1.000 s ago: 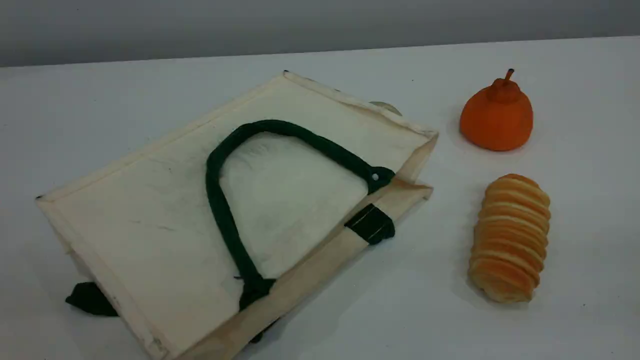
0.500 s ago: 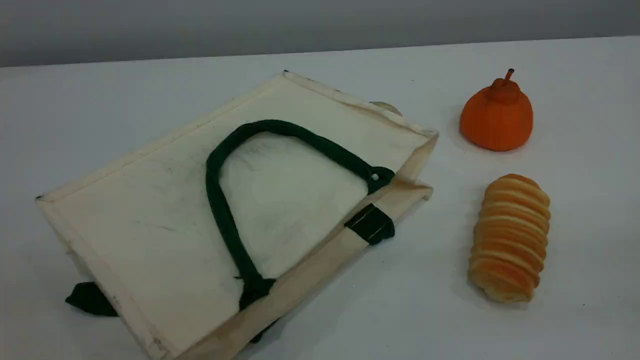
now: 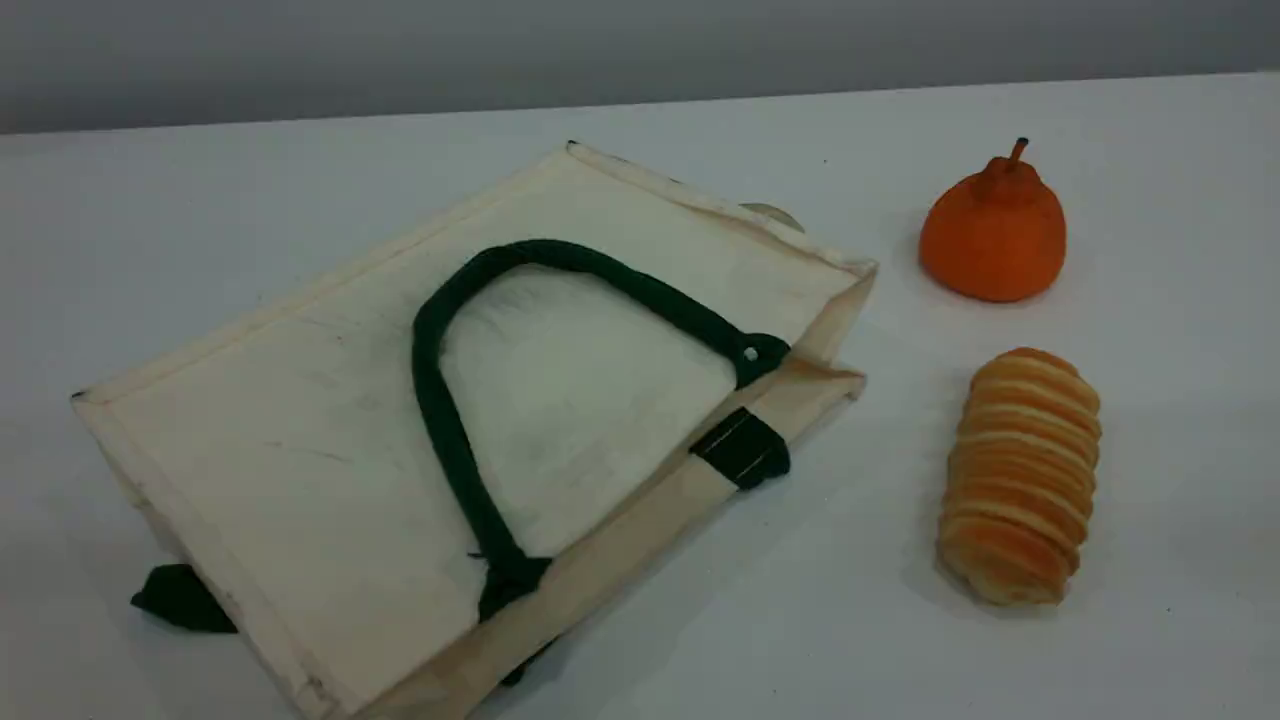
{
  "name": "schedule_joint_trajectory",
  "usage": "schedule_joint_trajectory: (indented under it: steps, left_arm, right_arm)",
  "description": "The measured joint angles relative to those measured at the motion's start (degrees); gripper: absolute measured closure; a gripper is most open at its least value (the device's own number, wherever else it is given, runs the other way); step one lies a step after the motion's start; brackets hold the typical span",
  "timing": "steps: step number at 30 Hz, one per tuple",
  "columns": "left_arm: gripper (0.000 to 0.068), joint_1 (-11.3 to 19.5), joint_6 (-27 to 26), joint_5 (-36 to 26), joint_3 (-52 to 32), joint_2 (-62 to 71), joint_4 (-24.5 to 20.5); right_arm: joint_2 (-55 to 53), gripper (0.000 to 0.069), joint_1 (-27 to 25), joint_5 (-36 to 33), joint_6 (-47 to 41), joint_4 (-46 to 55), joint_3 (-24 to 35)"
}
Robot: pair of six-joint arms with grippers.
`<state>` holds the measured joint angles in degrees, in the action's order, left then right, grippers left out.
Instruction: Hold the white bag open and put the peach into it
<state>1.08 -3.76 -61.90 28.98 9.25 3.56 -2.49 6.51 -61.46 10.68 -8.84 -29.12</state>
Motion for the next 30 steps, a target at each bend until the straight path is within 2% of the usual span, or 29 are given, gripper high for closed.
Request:
schedule_joint_trajectory:
  steps: [5,18,30]
  left_arm:
    - [0.0631,0.0,0.0,-0.1,0.0,-2.8,0.0]
    - [0.0619,0.0,0.0,-0.1,0.0,-9.0,0.0]
    - [0.0609,0.0,0.0,-0.1,0.0,-9.2,0.0]
  right_arm:
    - [0.1,0.0609,-2.1,0.0,0.0,0.0,0.0]
    - [2.6,0.0604,-2.6,0.0,-0.1,-0.2,0.0]
    - [2.5,0.0591,0.4,0.0,-0.2,-0.3,0.0]
